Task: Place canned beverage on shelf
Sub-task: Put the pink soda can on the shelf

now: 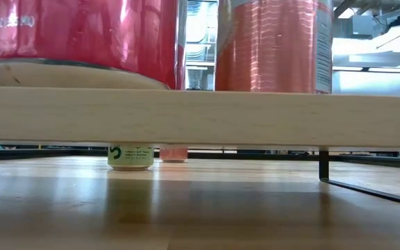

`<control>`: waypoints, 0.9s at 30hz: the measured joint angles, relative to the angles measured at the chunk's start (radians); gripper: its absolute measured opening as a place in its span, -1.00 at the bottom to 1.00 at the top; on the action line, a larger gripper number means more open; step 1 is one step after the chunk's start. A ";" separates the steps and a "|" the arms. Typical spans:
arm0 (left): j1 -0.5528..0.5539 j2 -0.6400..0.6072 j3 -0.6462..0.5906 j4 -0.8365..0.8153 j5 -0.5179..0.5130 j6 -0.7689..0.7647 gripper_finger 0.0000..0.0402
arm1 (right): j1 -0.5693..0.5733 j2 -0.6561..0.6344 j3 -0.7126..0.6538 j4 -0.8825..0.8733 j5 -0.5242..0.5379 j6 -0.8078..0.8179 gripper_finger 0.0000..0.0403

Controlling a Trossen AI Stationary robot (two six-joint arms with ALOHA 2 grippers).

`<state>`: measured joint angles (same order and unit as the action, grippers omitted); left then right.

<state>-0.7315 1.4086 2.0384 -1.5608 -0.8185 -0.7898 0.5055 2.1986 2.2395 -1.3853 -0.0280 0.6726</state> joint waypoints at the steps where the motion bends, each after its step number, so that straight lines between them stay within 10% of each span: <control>1: 0.000 0.000 0.000 0.000 0.000 0.000 0.40 | 0.000 0.000 0.000 -0.006 -0.007 -0.042 0.33; 27: 0.000 0.000 0.000 0.003 -0.009 -0.011 0.40 | -0.004 0.001 0.015 -0.090 -0.109 -0.656 0.33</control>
<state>-0.7315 1.4086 2.0384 -1.5581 -0.8272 -0.8009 0.5014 2.1997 2.2548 -1.4755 -0.1370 0.0168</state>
